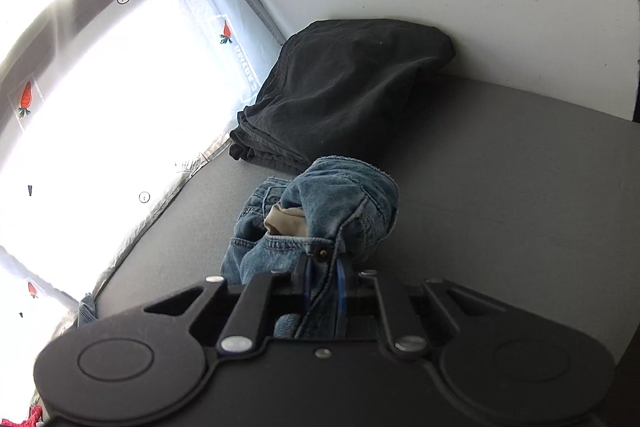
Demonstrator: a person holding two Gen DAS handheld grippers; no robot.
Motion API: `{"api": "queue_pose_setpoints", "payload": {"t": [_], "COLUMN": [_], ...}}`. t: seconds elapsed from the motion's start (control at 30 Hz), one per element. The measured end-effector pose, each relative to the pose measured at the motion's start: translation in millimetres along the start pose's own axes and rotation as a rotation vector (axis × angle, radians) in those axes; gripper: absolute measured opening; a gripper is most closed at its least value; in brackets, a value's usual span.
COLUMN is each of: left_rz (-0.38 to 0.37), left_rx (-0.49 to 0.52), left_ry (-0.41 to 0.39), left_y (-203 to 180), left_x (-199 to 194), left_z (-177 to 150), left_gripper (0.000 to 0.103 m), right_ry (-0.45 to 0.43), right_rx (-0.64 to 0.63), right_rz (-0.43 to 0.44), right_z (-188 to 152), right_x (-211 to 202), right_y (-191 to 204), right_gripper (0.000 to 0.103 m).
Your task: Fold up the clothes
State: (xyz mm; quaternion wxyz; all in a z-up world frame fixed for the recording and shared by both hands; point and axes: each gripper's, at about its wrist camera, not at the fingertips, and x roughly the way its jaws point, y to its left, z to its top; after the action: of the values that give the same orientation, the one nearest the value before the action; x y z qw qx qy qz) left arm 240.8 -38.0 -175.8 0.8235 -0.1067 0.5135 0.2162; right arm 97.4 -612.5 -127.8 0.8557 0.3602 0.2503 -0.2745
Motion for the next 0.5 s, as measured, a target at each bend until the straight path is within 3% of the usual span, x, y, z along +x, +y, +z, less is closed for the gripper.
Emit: {"api": "queue_pose_setpoints", "payload": {"t": [0.1,0.2,0.3,0.43,0.5], "left_rz": [-0.004,-0.008,-0.014,-0.018,-0.020], "left_rx": [0.000,0.000,0.005,0.010,0.013], "left_ry": [0.010,0.005,0.004,0.005,0.008], "left_y": [-0.3,0.6,1.2,2.6,3.6], "left_x": [-0.2,-0.3,-0.1,0.1,0.7], "left_z": [0.7,-0.4,-0.6,-1.0,-0.3], "left_gripper": [0.103,0.103,0.103,0.103,0.103], "right_ry": [-0.008,0.096,0.160,0.075,0.067], "right_rx": [-0.004,-0.050,-0.029,-0.086,-0.141], "right_rz": [-0.075,-0.219,-0.280,-0.230,-0.249], "right_z": [-6.5,-31.8,-49.2,-38.0,-38.4], "right_x": [-20.6,4.5,18.7,0.7,-0.9], "right_y": [-18.7,-49.3,-68.8,-46.6,-36.8], "right_gripper": [0.012,0.012,0.013,0.013,0.013]}}
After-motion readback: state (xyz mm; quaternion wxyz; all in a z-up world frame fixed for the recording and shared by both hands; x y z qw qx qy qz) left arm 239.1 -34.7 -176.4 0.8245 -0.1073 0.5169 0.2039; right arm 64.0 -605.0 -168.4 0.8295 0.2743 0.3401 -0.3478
